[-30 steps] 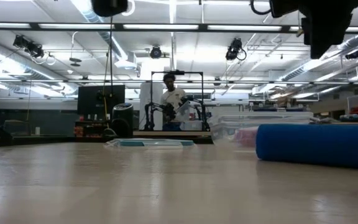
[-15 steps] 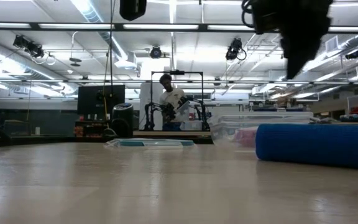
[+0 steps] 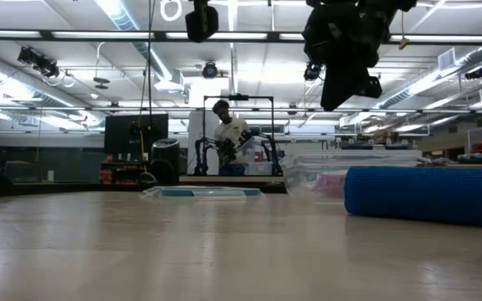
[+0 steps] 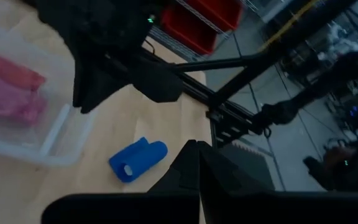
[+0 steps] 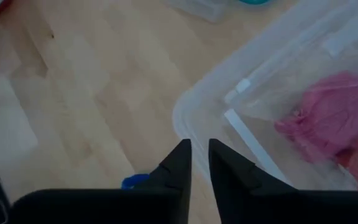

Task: Roll bandage
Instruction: Open the transparent zip bag

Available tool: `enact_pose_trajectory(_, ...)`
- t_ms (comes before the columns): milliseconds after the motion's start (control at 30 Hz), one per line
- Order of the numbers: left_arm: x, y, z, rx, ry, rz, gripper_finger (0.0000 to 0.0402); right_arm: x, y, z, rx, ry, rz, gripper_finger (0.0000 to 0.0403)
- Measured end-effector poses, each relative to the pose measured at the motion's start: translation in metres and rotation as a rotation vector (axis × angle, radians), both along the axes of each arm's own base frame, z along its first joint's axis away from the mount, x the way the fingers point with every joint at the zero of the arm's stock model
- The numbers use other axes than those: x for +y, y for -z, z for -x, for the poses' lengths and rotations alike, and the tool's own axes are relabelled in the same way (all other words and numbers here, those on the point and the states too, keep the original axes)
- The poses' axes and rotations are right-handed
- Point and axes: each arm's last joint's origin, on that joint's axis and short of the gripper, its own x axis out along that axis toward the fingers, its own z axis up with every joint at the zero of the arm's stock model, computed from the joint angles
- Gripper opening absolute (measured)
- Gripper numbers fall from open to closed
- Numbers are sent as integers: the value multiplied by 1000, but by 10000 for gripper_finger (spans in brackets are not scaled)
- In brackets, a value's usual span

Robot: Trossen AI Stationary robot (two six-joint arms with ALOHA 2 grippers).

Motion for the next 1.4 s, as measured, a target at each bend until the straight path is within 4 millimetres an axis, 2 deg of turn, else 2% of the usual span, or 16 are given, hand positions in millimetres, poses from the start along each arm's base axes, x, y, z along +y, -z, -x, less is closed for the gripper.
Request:
enact_pose_trajectory(333, 28, 0, 3, -20, -27, -42, 1, -22, -3, 1, -11, -112, 17, 130)
enact_pose_trajectory(433, 36, -1, 4, -29, -87, -64, 1, -33, -9, -1, -9, -138, -7, 134)
enact_pose_trajectory(500, 42, -3, 4, -44, -138, -59, 1, -39, -21, -3, -22, -165, -7, 133)
enact_pose_trajectory(633, 51, -10, 3, -109, -215, -35, 1, -51, -40, -6, -21, -236, 124, 132)
enact_pose_trajectory(733, 54, -13, 3, -136, -269, -49, 1, -67, -40, -10, 20, -269, 215, 132)
enact_pose_trajectory(867, 56, -13, 3, -133, -335, -32, 1, -90, -19, -16, 142, -320, 186, 132)
enact_pose_trajectory(967, 57, -13, 3, -131, -344, -27, 1, -98, -6, -23, 192, -389, 190, 132)
enact_pose_trajectory(1100, 56, -12, 3, -121, -350, -15, 1, -101, 10, -31, 221, -481, 194, 138)
enact_pose_trajectory(1233, 56, -12, 3, -117, -350, -12, 1, -103, 20, -39, 178, -549, 175, 148)
enact_pose_trajectory(1400, 55, -11, 3, -104, -340, -9, 1, -103, 33, -48, 148, -618, 132, 176)
